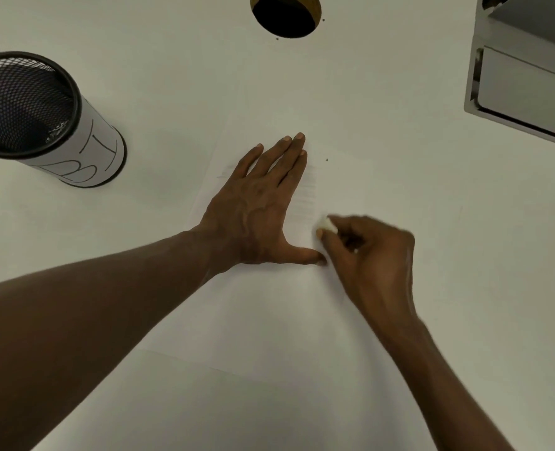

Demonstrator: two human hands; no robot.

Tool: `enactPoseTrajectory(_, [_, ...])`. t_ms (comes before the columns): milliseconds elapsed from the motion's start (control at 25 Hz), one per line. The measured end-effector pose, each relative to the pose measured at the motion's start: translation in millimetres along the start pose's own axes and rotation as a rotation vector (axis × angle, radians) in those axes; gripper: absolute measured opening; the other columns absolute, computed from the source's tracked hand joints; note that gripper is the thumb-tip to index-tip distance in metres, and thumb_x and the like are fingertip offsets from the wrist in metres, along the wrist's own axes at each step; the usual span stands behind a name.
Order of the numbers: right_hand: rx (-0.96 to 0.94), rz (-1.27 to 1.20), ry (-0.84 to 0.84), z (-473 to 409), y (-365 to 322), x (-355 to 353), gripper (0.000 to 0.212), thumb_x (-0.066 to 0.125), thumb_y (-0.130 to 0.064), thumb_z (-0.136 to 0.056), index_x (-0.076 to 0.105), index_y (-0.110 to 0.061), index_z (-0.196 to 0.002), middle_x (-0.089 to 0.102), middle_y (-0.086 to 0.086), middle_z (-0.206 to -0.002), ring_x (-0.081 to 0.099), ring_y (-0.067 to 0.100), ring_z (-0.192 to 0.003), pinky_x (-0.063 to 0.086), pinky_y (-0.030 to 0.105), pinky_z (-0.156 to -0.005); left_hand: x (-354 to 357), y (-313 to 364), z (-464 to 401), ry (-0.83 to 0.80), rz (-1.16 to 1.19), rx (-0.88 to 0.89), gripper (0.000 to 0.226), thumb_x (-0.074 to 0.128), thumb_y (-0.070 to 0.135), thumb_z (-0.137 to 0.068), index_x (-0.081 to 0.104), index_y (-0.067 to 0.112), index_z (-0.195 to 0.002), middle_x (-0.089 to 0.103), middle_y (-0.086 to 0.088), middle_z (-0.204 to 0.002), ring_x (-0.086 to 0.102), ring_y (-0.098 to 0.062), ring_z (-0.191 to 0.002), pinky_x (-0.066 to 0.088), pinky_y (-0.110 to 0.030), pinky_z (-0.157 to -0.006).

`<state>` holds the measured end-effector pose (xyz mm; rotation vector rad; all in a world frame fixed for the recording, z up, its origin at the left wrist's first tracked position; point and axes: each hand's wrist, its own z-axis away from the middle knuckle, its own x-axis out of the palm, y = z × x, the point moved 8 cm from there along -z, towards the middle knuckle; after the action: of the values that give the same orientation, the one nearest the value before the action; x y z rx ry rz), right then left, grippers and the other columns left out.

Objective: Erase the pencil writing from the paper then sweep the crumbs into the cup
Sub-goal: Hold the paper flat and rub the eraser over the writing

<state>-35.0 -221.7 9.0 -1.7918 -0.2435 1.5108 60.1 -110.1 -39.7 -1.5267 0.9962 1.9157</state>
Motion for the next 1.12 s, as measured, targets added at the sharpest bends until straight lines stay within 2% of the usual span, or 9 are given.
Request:
enactPoseTrajectory(200, [0.016,0.004,0.091,-52.5,5.1,-6.3,0.011,0.076,-0.018,-0.081,0.077,-0.008,-0.088,0.074,0.003,-0.072,0.064,0.007,-0.065,0.040,-0.001,-0.068,-0.6,1.7,-0.1,0.002,0.008,0.005,0.144,0.025,0.105,-0.062,0.009,0.002,-0.161,-0.003,-0.012,-0.172,-0.002,-0.024,-0.159,0.005,-0.046,-0.129])
enactPoseTrajectory(280, [0.035,-0.015,0.088,-33.4,11.4,-5.4,0.010,0.077,-0.019,-0.082,0.078,-0.011,-0.088,0.073,0.000,-0.072,0.065,0.007,-0.065,0.044,0.003,-0.067,0.0,2.0,0.0,0.003,0.006,0.009,0.144,0.025,0.105,-0.062,0.010,0.001,-0.161,-0.001,-0.012,-0.172,-0.001,-0.024,-0.159,0.006,-0.046,-0.129])
enactPoseTrajectory(360, [0.068,-0.074,0.033,3.9,8.7,-2.8,0.011,0.078,-0.018,-0.081,0.077,-0.016,-0.092,0.070,-0.010,-0.071,0.066,0.004,-0.069,0.048,0.006,-0.067,-0.6,0.5,0.6,-0.001,-0.002,0.004,0.144,0.024,0.105,-0.063,0.010,0.002,-0.161,-0.002,-0.012,-0.172,-0.002,-0.024,-0.159,0.005,-0.046,-0.129])
enactPoseTrajectory(440, [0.087,-0.113,0.051,-3.7,11.7,-3.9,0.015,0.078,-0.018,-0.081,0.077,-0.016,-0.095,0.067,-0.014,-0.071,0.066,0.002,-0.069,0.047,0.004,-0.069,-1.1,-0.3,1.2,-0.008,-0.007,-0.001,0.144,0.023,0.105,-0.062,0.008,0.002,-0.161,-0.004,-0.011,-0.172,-0.004,-0.023,-0.159,0.004,-0.045,-0.129])
enactPoseTrajectory(560, [0.106,-0.089,0.099,-42.3,14.8,-7.1,0.018,0.077,-0.021,-0.082,0.077,-0.013,-0.099,0.067,-0.012,-0.074,0.064,0.002,-0.065,0.047,0.004,-0.072,-0.5,0.9,0.3,-0.008,0.000,0.002,0.145,0.023,0.106,-0.062,0.007,0.002,-0.161,-0.004,-0.011,-0.172,-0.004,-0.023,-0.159,0.004,-0.046,-0.129])
enactPoseTrajectory(640, [0.109,-0.110,0.095,-20.2,19.9,-7.8,0.017,0.078,-0.020,-0.082,0.077,-0.015,-0.098,0.071,-0.010,-0.075,0.066,0.003,-0.068,0.051,0.009,-0.072,0.9,1.9,-0.3,-0.009,0.000,0.008,0.144,0.024,0.106,-0.062,0.008,0.002,-0.161,-0.003,-0.012,-0.172,-0.003,-0.023,-0.159,0.005,-0.047,-0.129])
enactPoseTrajectory(760, [0.082,-0.138,0.045,10.0,11.8,-6.9,0.016,0.079,-0.017,-0.080,0.077,-0.015,-0.096,0.071,-0.010,-0.075,0.066,0.002,-0.071,0.047,0.005,-0.069,-0.2,1.0,0.2,-0.019,-0.010,0.000,0.145,0.022,0.106,-0.061,0.008,0.002,-0.161,-0.004,-0.012,-0.172,-0.004,-0.023,-0.159,0.005,-0.046,-0.129])
enactPoseTrajectory(920, [0.093,-0.079,0.088,-44.2,12.9,-7.8,0.020,0.077,-0.019,-0.082,0.076,-0.012,-0.101,0.066,-0.012,-0.077,0.061,-0.001,-0.065,0.045,0.001,-0.072,-1.2,1.0,-0.1,-0.011,0.000,-0.005,0.145,0.023,0.106,-0.061,0.007,0.002,-0.161,-0.004,-0.012,-0.171,-0.004,-0.023,-0.159,0.005,-0.047,-0.129])
enactPoseTrajectory(1120, [-0.018,-0.067,0.013,11.5,3.1,-3.1,0.017,0.079,-0.012,-0.079,0.077,-0.013,-0.097,0.073,-0.003,-0.077,0.063,0.004,-0.067,0.047,0.009,-0.069,-1.9,0.7,0.7,-0.001,-0.009,-0.007,0.143,0.023,0.104,-0.062,0.010,0.001,-0.161,-0.002,-0.012,-0.172,-0.001,-0.024,-0.159,0.006,-0.047,-0.129])
